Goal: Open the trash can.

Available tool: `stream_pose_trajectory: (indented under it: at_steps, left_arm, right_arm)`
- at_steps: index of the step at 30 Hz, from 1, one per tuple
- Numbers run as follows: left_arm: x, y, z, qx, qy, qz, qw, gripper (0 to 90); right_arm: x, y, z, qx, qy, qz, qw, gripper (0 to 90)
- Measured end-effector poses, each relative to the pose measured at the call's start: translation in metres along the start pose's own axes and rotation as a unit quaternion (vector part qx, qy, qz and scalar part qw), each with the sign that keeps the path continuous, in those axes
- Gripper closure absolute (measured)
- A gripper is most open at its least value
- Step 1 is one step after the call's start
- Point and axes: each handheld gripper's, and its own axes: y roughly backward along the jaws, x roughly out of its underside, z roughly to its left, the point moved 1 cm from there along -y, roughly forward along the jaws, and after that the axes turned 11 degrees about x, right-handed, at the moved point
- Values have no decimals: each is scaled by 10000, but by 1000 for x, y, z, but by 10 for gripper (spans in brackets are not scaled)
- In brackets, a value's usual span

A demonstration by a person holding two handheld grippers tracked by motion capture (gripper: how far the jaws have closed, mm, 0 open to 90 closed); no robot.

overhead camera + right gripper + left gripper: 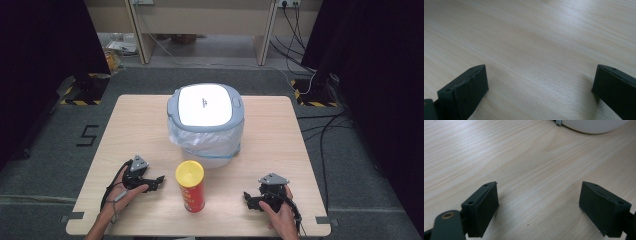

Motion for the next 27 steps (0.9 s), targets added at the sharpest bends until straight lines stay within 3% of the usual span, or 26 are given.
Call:
stream_pose_trajectory:
  at_steps: [9,12,13,14,22,27]
  left_arm:
    - [0,0,0,8,-1,1,10000,149]
    - [0,0,-1,-4,-26,-14,10000,151]
    - [-1,-1,-2,7,-72,-23,10000,159]
    - [-2,-2,-3,13,-101,-26,9999,170]
    - [-30,-14,-25,267,-347,-378,9983,180]
    - [-46,-26,-28,304,-366,-457,9978,184]
  right_arm:
    - [0,0,-1,-9,-25,-28,10000,26]
    - [-1,1,-4,17,-74,-178,9998,190]
    - [-2,1,-5,2,-94,-198,9998,192]
    - [-5,0,-7,-17,-131,-194,9997,142]
    - [-47,-8,-21,151,-183,-634,9977,151]
    - [-76,-24,-29,140,-380,-806,9959,150]
